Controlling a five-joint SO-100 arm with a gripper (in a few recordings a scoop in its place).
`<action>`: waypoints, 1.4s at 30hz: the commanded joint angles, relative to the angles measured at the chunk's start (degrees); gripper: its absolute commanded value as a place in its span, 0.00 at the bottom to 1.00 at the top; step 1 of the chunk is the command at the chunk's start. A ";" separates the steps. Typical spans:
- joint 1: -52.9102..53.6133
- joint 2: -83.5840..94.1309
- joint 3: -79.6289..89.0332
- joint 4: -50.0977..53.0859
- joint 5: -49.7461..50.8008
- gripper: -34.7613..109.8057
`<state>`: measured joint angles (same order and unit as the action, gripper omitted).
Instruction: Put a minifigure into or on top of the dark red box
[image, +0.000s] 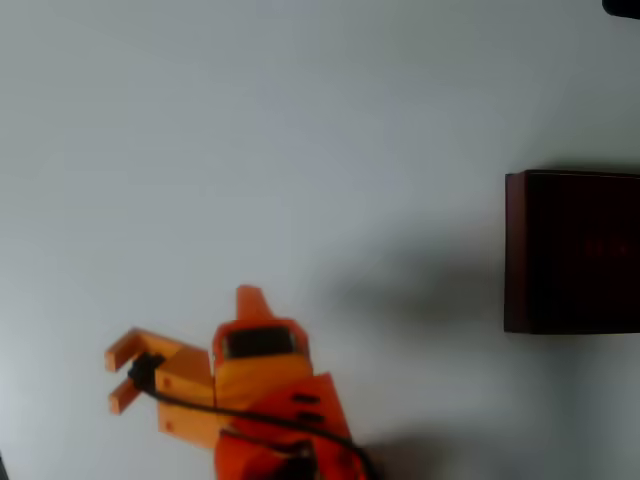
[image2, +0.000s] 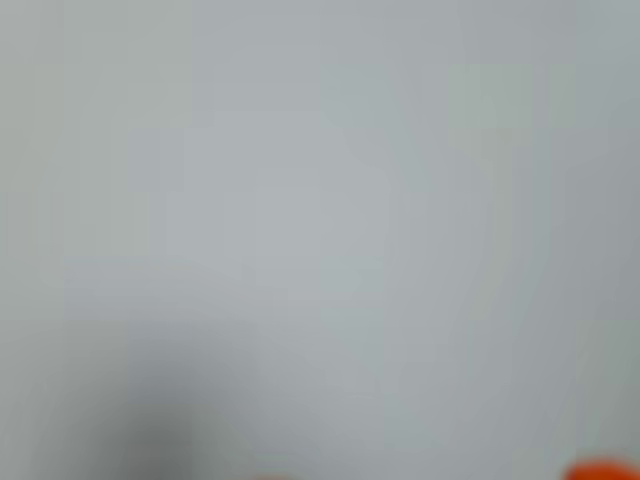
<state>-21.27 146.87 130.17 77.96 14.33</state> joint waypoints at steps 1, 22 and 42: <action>-4.04 15.91 10.28 -3.08 0.44 0.32; -5.89 45.35 28.12 5.36 0.18 0.24; -14.15 47.11 42.54 -0.53 -6.77 0.24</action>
<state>-33.57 192.39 172.09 76.20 6.86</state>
